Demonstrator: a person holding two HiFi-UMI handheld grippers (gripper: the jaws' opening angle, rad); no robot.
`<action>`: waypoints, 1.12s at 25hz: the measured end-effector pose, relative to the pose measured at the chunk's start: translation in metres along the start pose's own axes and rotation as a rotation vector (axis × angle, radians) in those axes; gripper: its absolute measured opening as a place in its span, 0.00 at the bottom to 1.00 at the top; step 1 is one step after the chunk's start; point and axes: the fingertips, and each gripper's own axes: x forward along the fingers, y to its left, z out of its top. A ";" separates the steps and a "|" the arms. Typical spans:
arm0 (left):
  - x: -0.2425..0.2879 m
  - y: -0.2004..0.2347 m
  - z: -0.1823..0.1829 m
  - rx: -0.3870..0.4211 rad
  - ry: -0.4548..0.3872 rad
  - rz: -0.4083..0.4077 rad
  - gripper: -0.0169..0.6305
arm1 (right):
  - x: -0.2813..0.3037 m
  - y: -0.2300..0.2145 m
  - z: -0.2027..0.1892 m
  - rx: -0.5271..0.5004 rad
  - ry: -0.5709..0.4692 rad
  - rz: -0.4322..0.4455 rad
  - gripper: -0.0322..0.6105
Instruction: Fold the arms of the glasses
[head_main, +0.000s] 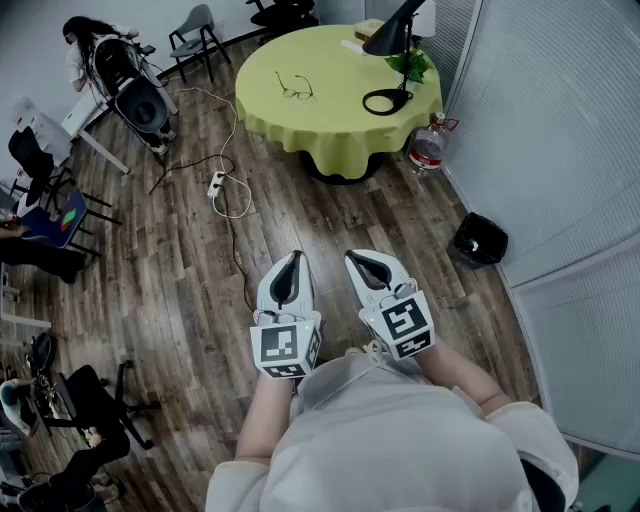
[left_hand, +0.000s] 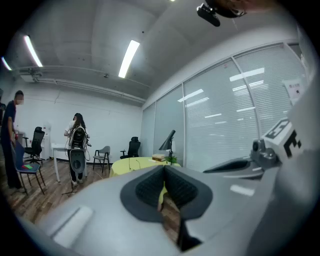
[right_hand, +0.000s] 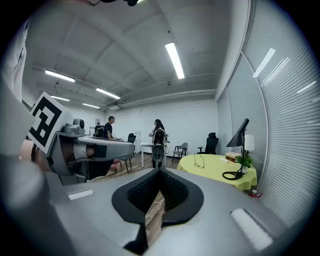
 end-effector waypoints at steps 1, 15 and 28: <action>0.001 0.000 0.000 0.003 -0.001 -0.001 0.04 | 0.001 0.000 0.000 0.002 0.001 -0.001 0.05; 0.021 -0.001 -0.011 0.013 0.037 -0.018 0.04 | 0.012 -0.018 -0.014 0.080 0.013 -0.033 0.05; 0.068 0.044 -0.040 -0.036 0.085 -0.036 0.04 | 0.070 -0.034 -0.038 0.072 0.103 -0.064 0.05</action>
